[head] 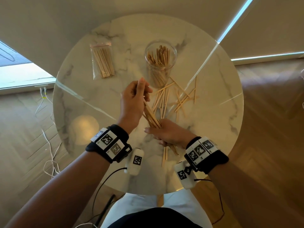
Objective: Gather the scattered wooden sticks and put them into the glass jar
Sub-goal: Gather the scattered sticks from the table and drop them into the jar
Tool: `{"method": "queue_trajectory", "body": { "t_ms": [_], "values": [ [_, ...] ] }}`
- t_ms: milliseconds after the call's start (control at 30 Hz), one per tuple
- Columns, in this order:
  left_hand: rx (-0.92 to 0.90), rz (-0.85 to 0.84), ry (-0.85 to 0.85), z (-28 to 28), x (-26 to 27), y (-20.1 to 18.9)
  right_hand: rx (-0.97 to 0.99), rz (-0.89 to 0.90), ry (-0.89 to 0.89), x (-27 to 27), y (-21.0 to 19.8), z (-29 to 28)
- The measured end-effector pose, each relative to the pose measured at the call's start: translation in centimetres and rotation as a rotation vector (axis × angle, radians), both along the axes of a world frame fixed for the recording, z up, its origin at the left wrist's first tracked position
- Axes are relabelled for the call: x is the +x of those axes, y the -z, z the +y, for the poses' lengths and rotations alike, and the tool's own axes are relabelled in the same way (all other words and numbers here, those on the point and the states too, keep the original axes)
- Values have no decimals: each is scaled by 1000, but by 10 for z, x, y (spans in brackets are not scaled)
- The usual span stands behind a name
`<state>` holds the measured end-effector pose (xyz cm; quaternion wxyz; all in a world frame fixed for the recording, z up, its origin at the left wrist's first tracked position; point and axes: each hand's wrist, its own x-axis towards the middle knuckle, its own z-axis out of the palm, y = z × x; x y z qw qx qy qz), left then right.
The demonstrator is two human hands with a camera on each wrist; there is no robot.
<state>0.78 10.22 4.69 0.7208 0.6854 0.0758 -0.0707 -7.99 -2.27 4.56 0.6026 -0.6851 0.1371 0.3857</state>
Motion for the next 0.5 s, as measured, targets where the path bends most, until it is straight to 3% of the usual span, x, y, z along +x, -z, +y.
{"method": "queue_trajectory", "body": {
  "t_ms": [133, 333, 500],
  "values": [
    [-176, 122, -66, 0, 3, -6, -1, -44, 25, 6, -1, 4],
    [67, -34, 48, 12, 3, 1, -13, -90, -98, 14, -8, 1],
    [139, -77, 302, 20, 3, 3, -38, -88, -156, 14, -6, -1]
  ]
}}
